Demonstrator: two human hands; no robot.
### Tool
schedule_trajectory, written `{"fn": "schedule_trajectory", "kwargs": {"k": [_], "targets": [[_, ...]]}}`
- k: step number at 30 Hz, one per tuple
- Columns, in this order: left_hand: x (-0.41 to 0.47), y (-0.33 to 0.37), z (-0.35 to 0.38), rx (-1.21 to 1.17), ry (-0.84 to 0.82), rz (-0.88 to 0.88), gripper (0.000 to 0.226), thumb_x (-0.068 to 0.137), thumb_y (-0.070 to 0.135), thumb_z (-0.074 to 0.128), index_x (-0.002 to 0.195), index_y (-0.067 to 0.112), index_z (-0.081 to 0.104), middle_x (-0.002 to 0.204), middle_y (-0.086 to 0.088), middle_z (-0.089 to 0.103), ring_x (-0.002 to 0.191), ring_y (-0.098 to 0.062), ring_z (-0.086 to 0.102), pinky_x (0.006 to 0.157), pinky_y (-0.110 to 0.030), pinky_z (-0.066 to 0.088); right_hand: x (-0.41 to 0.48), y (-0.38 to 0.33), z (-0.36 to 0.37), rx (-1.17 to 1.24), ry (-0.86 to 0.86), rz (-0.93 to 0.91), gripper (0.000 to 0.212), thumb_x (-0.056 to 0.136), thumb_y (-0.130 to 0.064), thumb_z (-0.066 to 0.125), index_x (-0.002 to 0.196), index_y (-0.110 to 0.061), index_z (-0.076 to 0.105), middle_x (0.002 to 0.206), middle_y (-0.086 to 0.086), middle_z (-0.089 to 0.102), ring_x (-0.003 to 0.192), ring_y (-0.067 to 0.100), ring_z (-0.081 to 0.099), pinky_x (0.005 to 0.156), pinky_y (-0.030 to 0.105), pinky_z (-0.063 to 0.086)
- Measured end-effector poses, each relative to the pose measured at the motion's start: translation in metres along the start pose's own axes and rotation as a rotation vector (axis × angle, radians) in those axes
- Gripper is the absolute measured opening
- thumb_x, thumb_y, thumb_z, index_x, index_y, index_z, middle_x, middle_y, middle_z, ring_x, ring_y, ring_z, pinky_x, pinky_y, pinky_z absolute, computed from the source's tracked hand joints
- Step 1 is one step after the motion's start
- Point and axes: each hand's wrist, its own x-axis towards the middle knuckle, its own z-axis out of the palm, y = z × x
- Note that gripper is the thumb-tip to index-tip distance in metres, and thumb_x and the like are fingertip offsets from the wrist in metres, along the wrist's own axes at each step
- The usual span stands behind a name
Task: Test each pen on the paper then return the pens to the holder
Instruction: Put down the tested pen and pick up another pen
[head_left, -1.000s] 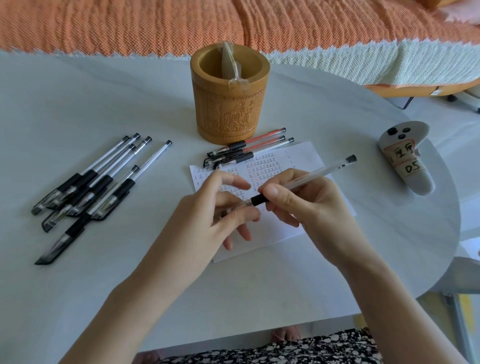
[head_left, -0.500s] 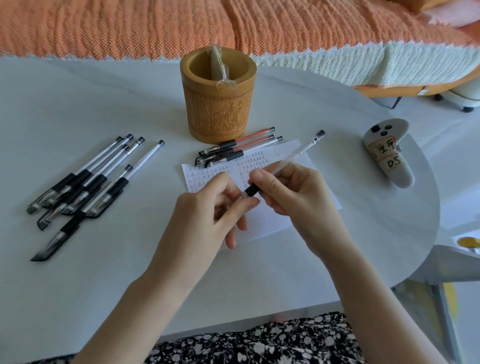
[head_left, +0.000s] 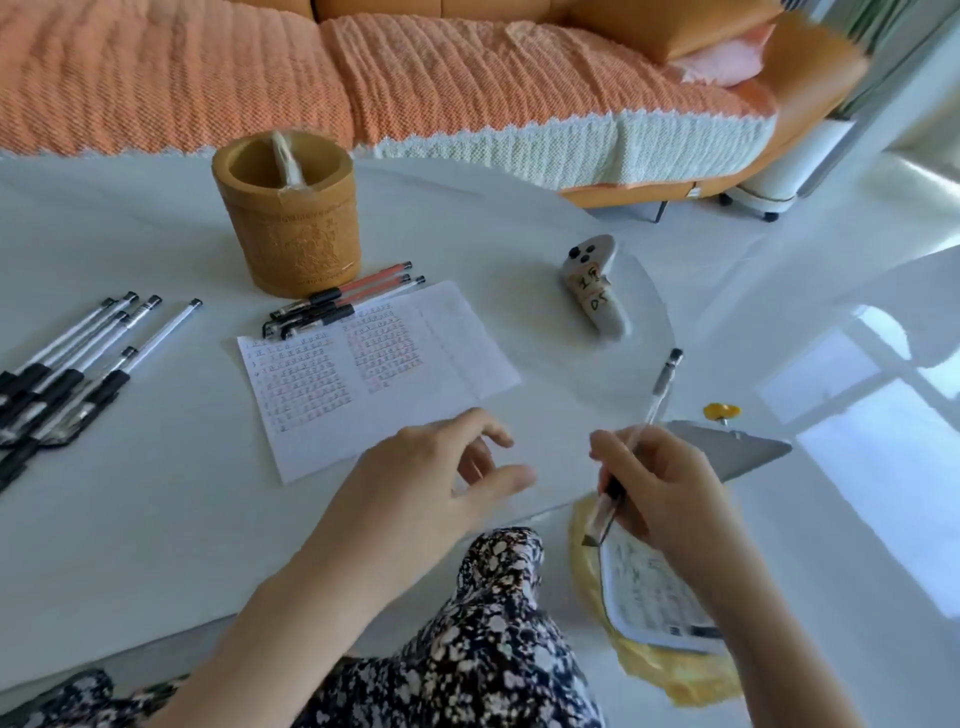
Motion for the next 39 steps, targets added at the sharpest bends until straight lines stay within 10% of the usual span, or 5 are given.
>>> {"fn": "schedule_trajectory", "kwargs": {"k": [11, 19, 39], "targets": [[0.003, 0.04, 0.03, 0.165, -0.14, 0.062, 0.022, 0.088, 0.047, 0.053, 0.109, 0.04, 0.053, 0.087, 0.026, 0.058, 0.073, 0.018, 0.05, 0.063, -0.003, 0.04, 0.021, 0.123, -0.07, -0.611, -0.023, 0.399, 0.049, 0.087, -0.052, 0.059, 0.067, -0.008, 0.049, 0.059, 0.007, 0.057, 0.049, 0.021, 0.055, 0.052, 0.027, 0.042], [0.003, 0.038, 0.021, 0.182, -0.131, 0.03, 0.024, 0.086, 0.046, 0.055, 0.109, 0.04, 0.053, 0.087, 0.026, 0.058, 0.076, 0.018, 0.049, 0.064, -0.005, 0.039, -0.009, 0.074, -0.068, -0.544, 0.163, 0.128, 0.052, 0.082, -0.051, 0.065, 0.124, -0.024, 0.051, 0.089, -0.014, 0.06, 0.089, 0.012, 0.059, 0.071, 0.032, 0.046], [-0.04, -0.13, -0.112, 0.349, 0.611, -0.499, 0.019, 0.085, 0.009, 0.063, 0.103, 0.011, 0.067, 0.106, -0.013, 0.06, 0.097, -0.033, 0.059, 0.084, -0.043, 0.045, 0.028, -0.084, 0.115, -0.457, -0.31, -0.361, 0.038, 0.085, -0.044, 0.063, 0.117, -0.024, 0.06, 0.095, -0.01, 0.067, 0.089, 0.013, 0.065, 0.08, 0.032, 0.05]]}}
